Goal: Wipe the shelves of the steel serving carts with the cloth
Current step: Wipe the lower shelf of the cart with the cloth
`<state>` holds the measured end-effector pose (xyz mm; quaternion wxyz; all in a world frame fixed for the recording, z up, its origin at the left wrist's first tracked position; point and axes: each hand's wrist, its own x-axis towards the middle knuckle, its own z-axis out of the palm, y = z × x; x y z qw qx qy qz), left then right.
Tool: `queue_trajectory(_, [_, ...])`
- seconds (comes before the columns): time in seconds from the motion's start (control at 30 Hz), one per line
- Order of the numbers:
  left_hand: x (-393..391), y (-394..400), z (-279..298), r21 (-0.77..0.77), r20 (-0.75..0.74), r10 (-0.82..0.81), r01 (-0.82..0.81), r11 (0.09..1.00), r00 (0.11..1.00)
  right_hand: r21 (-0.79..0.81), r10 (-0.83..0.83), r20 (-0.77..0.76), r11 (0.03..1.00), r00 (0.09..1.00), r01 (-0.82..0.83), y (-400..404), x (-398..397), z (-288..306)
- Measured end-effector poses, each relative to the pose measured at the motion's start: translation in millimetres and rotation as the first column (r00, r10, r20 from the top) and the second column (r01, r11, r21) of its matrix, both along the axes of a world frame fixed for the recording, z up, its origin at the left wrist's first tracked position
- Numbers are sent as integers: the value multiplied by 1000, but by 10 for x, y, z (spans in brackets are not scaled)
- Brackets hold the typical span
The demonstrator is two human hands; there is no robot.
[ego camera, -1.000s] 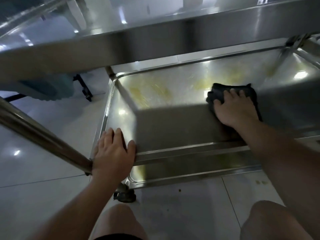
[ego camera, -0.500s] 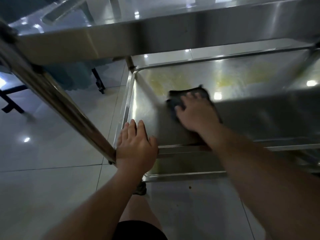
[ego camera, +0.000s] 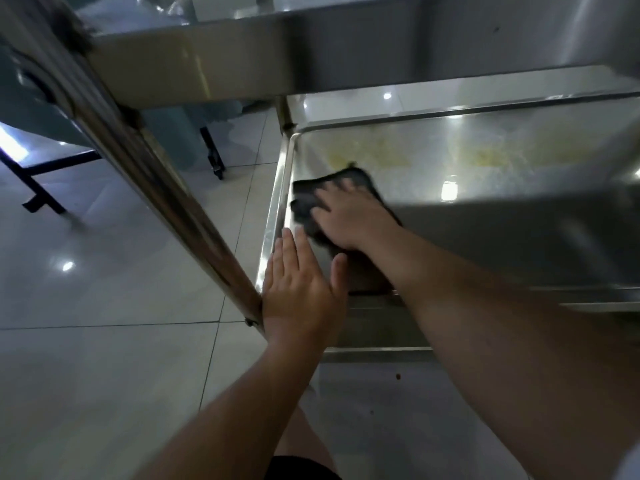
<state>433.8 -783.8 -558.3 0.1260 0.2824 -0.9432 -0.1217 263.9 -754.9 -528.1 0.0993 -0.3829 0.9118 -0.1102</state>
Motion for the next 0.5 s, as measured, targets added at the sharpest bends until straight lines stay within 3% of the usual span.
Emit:
queue_trajectory(0.1, [-7, 0, 3, 22, -42, 44, -44, 999, 998, 27, 266, 67, 963, 962, -268, -291, 104, 72])
queue_trajectory(0.23, [-12, 7, -18, 6, -24, 39, -38, 999, 999, -36, 277, 65, 961, 959, -276, 8, 101, 78])
queue_trajectory(0.33, [-4, -6, -47, -24, 16, 8, -8, 1000, 1000, -47, 155, 10, 987, 988, -154, 505, -46, 58])
queue_trajectory(0.5, [-17, 4, -11, -56, 93, 5, 0, 998, 996, -40, -191, -32, 981, 981, 190, 1806, -590, -18])
